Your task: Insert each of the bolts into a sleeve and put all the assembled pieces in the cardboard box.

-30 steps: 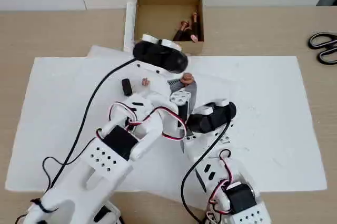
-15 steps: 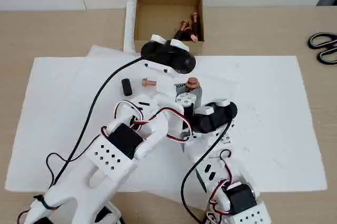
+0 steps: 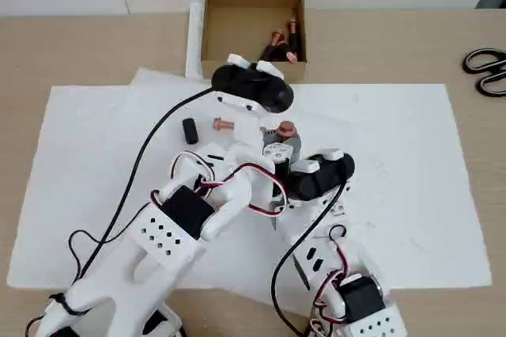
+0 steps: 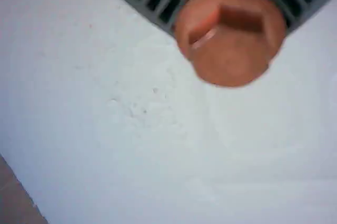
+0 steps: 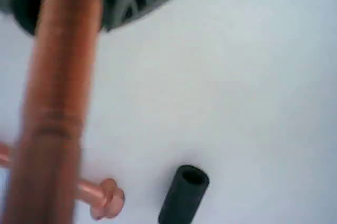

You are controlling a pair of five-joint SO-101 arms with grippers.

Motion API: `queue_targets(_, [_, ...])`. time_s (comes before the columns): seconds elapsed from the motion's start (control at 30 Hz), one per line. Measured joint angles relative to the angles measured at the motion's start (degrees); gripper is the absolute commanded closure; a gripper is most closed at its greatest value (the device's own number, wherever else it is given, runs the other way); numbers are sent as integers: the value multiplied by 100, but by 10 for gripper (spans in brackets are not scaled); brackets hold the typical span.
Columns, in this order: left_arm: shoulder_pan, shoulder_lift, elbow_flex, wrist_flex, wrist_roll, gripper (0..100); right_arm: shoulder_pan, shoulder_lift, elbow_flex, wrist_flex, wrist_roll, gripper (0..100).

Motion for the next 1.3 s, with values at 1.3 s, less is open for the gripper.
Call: queue_targets(1.3, [9, 316, 369, 44, -123, 994, -9, 9, 18, -26, 0, 995])
